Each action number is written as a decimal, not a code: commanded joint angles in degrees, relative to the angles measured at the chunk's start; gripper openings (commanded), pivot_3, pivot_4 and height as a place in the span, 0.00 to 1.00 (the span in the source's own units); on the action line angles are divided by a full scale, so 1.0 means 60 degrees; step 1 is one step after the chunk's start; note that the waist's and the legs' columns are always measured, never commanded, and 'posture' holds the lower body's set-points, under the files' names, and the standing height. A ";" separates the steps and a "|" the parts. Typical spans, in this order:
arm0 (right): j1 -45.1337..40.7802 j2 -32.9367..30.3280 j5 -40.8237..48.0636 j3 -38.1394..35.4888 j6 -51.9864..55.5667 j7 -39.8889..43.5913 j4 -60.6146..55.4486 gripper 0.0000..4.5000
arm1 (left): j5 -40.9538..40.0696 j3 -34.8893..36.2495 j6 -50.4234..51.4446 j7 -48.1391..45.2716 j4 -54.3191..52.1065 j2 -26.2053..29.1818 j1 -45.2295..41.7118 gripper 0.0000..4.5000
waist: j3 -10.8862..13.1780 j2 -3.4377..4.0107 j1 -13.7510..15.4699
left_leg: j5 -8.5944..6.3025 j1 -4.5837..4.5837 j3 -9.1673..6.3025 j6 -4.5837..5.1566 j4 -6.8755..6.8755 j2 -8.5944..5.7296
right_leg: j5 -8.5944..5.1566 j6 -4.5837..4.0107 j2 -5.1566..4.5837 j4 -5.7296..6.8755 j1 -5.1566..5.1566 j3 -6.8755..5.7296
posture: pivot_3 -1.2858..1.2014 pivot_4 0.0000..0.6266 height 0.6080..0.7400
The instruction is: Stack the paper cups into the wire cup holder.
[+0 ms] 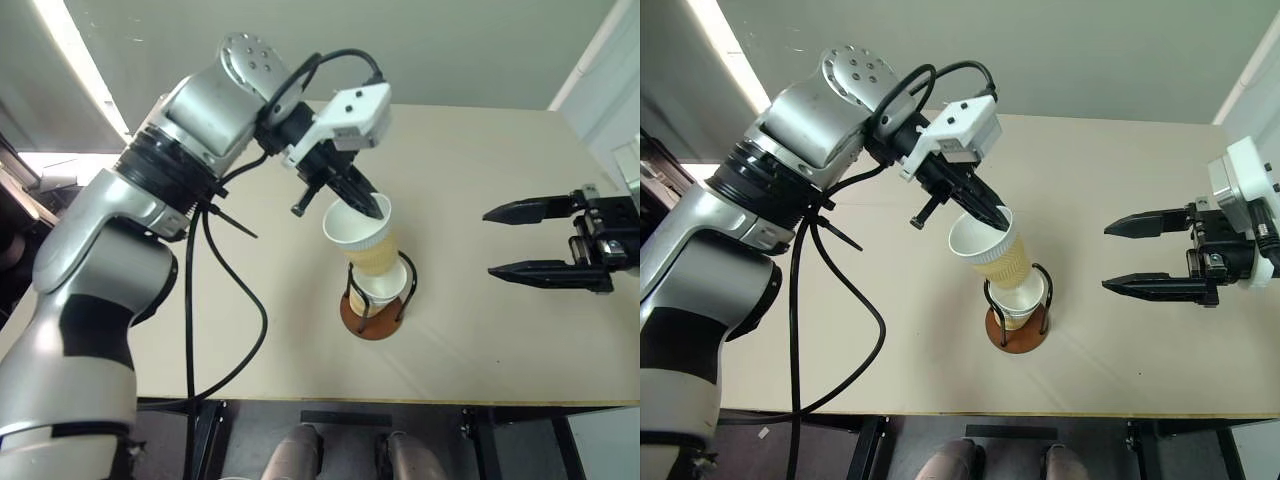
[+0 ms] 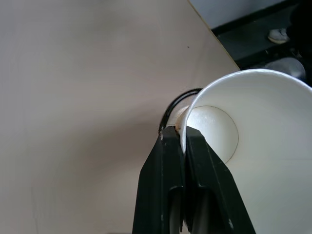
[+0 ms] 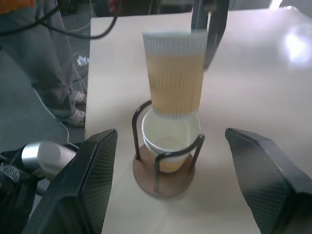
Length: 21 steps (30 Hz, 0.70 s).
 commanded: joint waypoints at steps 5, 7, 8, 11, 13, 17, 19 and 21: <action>-0.0192 -0.0099 0.0770 -0.0890 0.0266 -0.0727 -0.0577 0.81 | 0.0255 -0.0211 -0.0982 -0.0297 0.0676 -0.0489 -0.0168 0.01 | 0.0001 0.0000 0.0024 | -0.0001 -0.0001 0.0003 0.0002 0.0005 0.0000 | 0.0002 0.0005 -0.0001 0.0000 0.0000 0.0002 | 0.52 0.24 1.00; -0.0196 -0.0149 0.0881 -0.0975 0.0310 -0.0860 -0.0613 0.81 | 0.0308 -0.0263 -0.1132 -0.0297 0.0818 -0.0589 -0.0181 0.01 | 0.0001 0.0000 0.0026 | -0.0001 -0.0001 0.0007 0.0002 0.0004 0.0000 | 0.0000 0.0007 0.0001 0.0001 0.0000 0.0001 | 0.52 0.24 1.00; -0.0178 -0.0168 0.0920 -0.1010 0.0332 -0.0914 -0.0637 0.81 | 0.0324 -0.0279 -0.1175 -0.0297 0.0870 -0.0630 -0.0185 0.01 | 0.0001 0.0000 0.0026 | -0.0001 -0.0001 0.0006 0.0002 0.0005 0.0001 | 0.0000 0.0008 0.0000 0.0002 0.0000 0.0001 | 0.52 0.24 1.00; -0.0093 -0.0202 0.1000 -0.1095 0.0371 -0.1019 -0.0690 0.81 | 0.0422 -0.0340 -0.1336 -0.0297 0.0991 -0.0737 -0.0160 0.01 | 0.0000 -0.0001 0.0028 | -0.0001 -0.0002 0.0007 0.0002 0.0006 -0.0001 | 0.0000 0.0010 0.0000 0.0002 0.0000 0.0002 | 0.52 0.24 1.00; -0.0050 -0.0209 0.1029 -0.1133 0.0381 -0.1061 -0.0717 0.81 | 0.0492 -0.0384 -0.1426 -0.0297 0.1045 -0.0805 -0.0131 0.01 | 0.0000 0.0000 0.0030 | -0.0001 -0.0002 0.0006 0.0003 0.0007 -0.0001 | 0.0000 0.0011 0.0000 0.0002 0.0000 0.0002 | 0.52 0.24 1.00; 0.0029 -0.0209 0.1041 -0.1146 0.0369 -0.1159 -0.0760 0.81 | 0.0692 -0.0458 -0.1544 -0.0297 0.1077 -0.1098 -0.0029 0.01 | 0.0000 -0.0001 0.0043 | -0.0001 -0.0002 0.0007 0.0003 0.0008 -0.0003 | -0.0001 0.0012 0.0000 0.0003 0.0000 0.0002 | 0.52 0.24 1.00; 0.0050 -0.0214 0.1041 -0.1137 0.0358 -0.1191 -0.0779 0.81 | 0.0760 -0.0421 -0.1510 -0.0297 0.1039 -0.1247 0.0023 0.01 | 0.0000 -0.0001 0.0055 | -0.0002 -0.0004 0.0007 0.0004 0.0011 -0.0003 | 0.0000 0.0014 -0.0001 0.0004 0.0001 0.0002 | 0.52 0.24 1.00; 0.0053 -0.0217 0.1048 -0.1125 0.0349 -0.1224 -0.0794 0.81 | 0.0826 -0.0354 -0.1450 -0.0297 0.0998 -0.1383 0.0071 0.01 | 0.0000 -0.0001 0.0059 | -0.0003 -0.0004 0.0010 0.0006 0.0012 -0.0003 | 0.0000 0.0015 -0.0001 0.0004 0.0000 0.0003 | 0.52 0.24 1.00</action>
